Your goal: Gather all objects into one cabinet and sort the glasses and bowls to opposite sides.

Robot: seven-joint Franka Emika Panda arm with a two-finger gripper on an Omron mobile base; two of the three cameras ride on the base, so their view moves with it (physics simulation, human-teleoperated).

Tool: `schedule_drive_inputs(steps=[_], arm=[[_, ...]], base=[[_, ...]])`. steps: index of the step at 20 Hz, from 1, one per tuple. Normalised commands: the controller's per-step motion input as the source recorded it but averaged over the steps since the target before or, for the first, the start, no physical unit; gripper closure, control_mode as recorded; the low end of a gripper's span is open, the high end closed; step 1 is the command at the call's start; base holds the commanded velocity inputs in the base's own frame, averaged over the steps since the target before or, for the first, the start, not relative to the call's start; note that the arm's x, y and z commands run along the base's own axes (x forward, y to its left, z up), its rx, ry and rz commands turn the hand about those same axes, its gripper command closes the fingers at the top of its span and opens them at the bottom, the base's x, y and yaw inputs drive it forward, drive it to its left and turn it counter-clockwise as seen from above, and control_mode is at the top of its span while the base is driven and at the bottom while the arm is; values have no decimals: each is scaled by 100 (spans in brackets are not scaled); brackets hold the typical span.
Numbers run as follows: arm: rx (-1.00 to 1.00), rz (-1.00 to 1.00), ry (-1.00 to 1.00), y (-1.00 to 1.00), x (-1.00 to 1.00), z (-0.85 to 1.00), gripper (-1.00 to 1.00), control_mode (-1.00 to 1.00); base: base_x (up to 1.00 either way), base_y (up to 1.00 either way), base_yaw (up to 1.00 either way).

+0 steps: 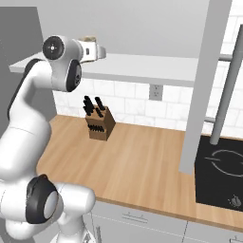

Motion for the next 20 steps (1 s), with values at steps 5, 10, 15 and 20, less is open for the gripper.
schedule_drive_inputs(steps=[5,10,15,20], arm=[[0,0,4,0,-64,60,100,-100],[-4,0,2,0,-96,-55,100,-100],[-8,0,0,0,-95,-95,100,-100],[-2,-1,-2,0,-29,-35,100,-100]], base=[[0,0,0],[0,0,0],[0,0,0],[0,0,0]])
